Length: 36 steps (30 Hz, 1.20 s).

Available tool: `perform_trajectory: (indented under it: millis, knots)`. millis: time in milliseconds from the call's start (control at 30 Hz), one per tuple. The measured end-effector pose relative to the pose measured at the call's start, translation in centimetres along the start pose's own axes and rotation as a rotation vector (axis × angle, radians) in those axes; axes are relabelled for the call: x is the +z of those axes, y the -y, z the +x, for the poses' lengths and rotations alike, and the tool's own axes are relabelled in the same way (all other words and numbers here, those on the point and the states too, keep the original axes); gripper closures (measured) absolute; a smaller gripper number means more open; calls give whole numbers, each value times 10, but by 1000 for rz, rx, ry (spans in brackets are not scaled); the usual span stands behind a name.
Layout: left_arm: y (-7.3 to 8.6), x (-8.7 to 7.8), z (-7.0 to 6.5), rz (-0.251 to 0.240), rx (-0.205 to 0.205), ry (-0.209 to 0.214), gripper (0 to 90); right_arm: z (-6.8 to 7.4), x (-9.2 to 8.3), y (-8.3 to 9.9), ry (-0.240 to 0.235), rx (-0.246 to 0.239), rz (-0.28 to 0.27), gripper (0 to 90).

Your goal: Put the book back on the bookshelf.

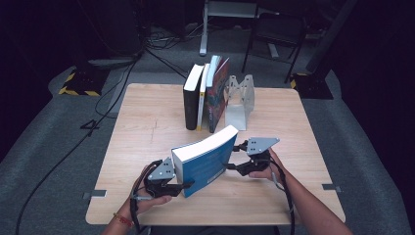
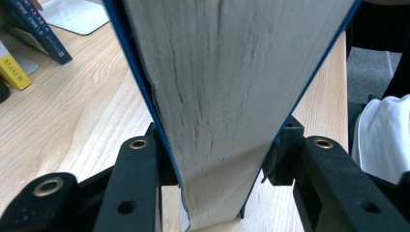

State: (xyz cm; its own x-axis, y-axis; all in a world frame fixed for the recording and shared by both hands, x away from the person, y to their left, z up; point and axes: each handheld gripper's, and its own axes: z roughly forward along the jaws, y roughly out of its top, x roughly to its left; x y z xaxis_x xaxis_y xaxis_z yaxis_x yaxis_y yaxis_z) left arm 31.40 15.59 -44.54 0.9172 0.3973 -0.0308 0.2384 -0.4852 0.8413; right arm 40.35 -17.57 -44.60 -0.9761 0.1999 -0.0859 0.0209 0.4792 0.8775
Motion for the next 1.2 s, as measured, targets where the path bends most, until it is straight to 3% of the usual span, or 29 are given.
perform_trajectory:
  millis: [67,167,267,433,633,700,800,867,967,1033,1200]
  knots:
    - [1,0,0,-9,2,-16,581,1,6,-3,-37,-9,3,368]
    - [3,-1,-1,-12,10,-45,570,0,10,-4,-43,-4,5,371]
    - [5,-4,0,-30,-20,-79,532,-4,7,-2,-66,26,0,438]
    - [3,-8,-1,-46,-47,-135,473,0,-2,-1,-80,-6,19,519]
    - [3,-7,1,-63,-73,-104,441,6,-13,0,-131,-17,28,563]
    - [2,-7,0,-59,-70,-114,442,7,-12,-5,-123,-25,36,536]
    - [1,-6,-2,-67,-70,-144,445,11,-11,-16,-109,-9,-9,478]
    - [1,-5,-3,-76,-73,-147,442,12,-10,-21,-103,-17,-10,465]
    - [-3,-2,4,-90,-86,-133,413,13,-13,-31,-120,4,-46,497]
    - [-7,4,10,-98,-97,-123,370,15,-18,-33,-134,-6,-59,545]
    - [-16,19,20,-100,-97,-72,303,24,-32,-36,-96,-24,-7,595]
